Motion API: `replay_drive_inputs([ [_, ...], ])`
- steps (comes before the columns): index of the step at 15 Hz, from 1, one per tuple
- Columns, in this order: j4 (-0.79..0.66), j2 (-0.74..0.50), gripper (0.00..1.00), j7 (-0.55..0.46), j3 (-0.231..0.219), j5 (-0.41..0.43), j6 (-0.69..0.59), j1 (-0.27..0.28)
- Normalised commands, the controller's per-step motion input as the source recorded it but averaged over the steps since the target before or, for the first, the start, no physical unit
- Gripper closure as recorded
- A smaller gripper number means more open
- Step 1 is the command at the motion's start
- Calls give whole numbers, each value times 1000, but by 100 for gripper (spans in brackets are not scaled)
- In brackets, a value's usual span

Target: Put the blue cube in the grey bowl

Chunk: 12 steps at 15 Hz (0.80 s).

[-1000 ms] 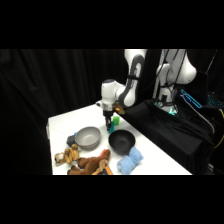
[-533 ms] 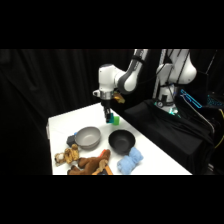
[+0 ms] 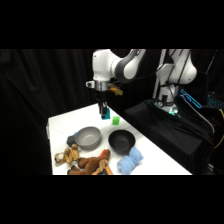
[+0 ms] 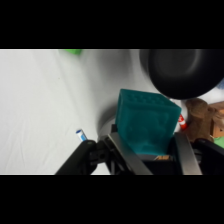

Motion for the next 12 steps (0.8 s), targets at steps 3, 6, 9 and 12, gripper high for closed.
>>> replay_drive_inputs([
  [3,475,303,66,20,19,-66,-87,29],
  [6,533,377,66,-2,-4,-58,-81,13],
  [9,558,389,66,-15,-12,-53,-101,6],
  [12,535,359,66,3,-30,-89,-105,16],
])
